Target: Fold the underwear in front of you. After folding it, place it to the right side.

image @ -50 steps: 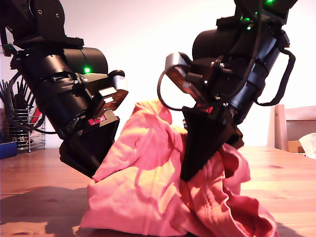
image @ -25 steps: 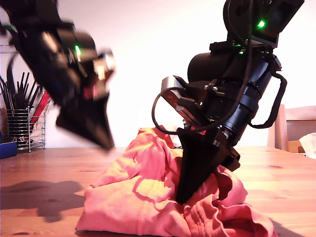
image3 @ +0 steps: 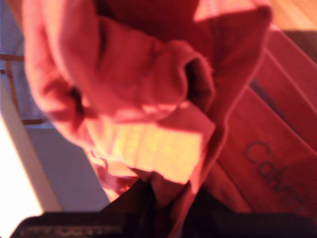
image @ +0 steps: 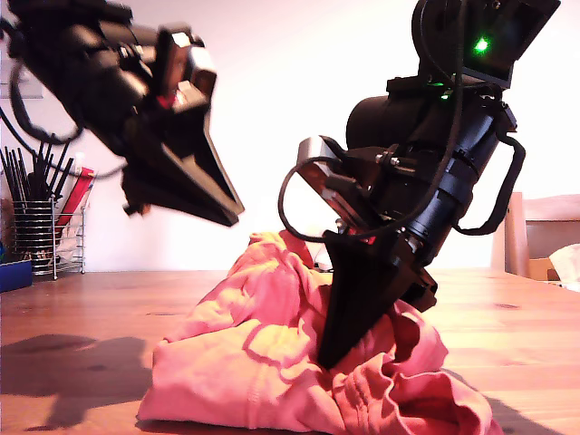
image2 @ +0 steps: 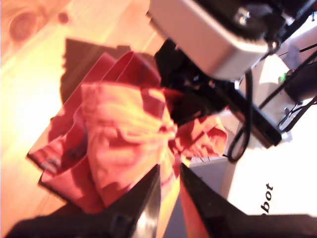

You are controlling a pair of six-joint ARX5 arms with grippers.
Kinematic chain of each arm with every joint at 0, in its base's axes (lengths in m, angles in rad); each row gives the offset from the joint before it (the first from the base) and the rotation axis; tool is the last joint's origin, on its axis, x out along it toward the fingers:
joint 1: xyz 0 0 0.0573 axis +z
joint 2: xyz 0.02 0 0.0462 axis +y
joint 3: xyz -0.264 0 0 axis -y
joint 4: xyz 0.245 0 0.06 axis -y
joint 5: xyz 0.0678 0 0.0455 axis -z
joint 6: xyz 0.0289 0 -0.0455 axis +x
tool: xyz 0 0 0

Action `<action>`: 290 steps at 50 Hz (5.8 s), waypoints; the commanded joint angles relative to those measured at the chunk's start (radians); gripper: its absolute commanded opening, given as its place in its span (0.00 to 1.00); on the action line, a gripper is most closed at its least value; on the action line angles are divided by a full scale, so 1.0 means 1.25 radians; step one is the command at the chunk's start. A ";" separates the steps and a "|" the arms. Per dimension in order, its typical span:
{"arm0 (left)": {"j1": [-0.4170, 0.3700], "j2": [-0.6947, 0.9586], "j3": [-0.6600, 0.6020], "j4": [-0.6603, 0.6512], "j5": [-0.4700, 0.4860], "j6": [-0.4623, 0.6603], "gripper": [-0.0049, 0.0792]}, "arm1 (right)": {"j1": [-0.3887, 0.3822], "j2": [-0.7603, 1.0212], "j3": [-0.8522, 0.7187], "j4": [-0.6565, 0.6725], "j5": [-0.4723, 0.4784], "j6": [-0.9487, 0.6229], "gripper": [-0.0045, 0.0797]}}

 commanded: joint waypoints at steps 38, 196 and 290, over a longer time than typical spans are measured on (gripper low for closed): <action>-0.028 0.202 -0.013 0.192 -0.075 -0.036 0.12 | -0.002 0.000 0.051 -0.060 0.006 0.022 0.04; 0.059 0.025 -0.021 0.177 -0.218 -0.071 0.07 | 0.108 -0.381 -0.284 0.405 0.425 0.388 0.04; 0.059 0.021 -0.021 0.208 -0.212 -0.089 0.07 | -0.172 -0.159 -0.070 0.028 0.558 0.147 0.04</action>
